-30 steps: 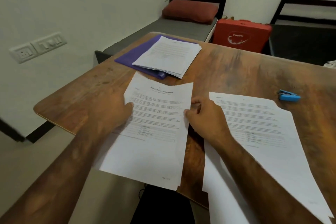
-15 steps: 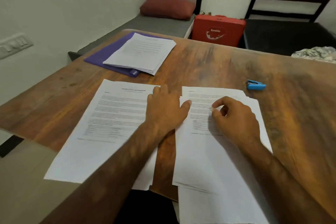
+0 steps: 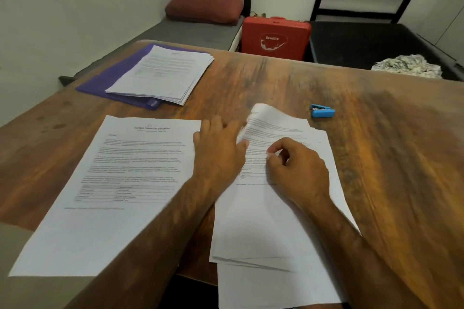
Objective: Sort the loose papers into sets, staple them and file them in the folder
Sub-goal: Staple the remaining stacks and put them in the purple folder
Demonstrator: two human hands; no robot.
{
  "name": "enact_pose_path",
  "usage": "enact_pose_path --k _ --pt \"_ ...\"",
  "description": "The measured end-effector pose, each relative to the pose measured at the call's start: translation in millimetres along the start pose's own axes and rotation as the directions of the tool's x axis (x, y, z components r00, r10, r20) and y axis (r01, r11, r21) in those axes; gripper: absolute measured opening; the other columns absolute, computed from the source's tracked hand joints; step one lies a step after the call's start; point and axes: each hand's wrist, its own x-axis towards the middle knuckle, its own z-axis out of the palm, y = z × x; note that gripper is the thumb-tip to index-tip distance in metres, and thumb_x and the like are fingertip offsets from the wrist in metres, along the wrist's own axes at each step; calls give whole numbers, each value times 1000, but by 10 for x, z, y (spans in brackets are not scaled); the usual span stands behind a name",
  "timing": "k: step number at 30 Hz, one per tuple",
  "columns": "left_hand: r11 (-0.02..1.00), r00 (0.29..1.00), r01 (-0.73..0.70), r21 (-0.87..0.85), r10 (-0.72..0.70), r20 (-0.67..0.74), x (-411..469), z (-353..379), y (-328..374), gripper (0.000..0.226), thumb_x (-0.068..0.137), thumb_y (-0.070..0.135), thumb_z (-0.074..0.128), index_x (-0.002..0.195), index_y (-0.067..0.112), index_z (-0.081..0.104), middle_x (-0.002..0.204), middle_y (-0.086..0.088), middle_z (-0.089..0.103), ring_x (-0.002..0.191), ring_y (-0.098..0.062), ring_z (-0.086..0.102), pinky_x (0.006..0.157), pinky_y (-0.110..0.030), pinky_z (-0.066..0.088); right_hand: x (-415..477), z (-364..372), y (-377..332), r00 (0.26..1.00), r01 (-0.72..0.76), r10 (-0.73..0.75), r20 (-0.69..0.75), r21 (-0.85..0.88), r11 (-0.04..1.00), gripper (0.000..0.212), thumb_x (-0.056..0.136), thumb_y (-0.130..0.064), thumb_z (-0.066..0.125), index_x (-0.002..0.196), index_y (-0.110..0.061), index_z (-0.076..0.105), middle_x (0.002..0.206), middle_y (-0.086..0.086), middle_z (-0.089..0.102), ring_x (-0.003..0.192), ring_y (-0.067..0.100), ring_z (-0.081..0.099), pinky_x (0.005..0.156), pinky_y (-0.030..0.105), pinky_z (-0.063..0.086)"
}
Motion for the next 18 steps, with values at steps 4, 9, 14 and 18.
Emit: enact_pose_path --k 4,9,14,18 --pt "794 994 100 -600 -99 36 -22 -63 20 61 91 17 77 139 33 43 119 8 70 104 -13 71 81 -26 62 9 -66 35 995 -16 42 -94 261 965 9 97 -20 65 97 -28 69 80 -11 67 72 8 62 62 16 44" --pt "730 982 144 -668 -190 4 41 -147 -74 26 92 19 77 98 26 53 102 12 75 83 -5 75 63 -19 60 136 -153 119 979 18 49 -200 322 947 19 93 -9 68 108 -21 67 96 -2 63 86 12 61 75 25 50" --pt "834 971 -38 -550 -99 -218 35 -74 -131 14 93 20 76 90 20 62 110 12 59 100 -13 67 74 -31 63 193 -227 204 962 -30 102 -255 273 962 40 92 -18 77 128 -20 59 125 -4 59 117 19 56 95 31 47" --pt "520 989 42 -853 -141 -37 28 -187 -105 10 99 13 68 99 8 59 108 1 77 93 -23 77 77 -52 64 185 -318 150 956 -100 229 -182 534 840 61 92 -19 79 142 -19 45 127 -15 58 110 3 60 88 18 52"
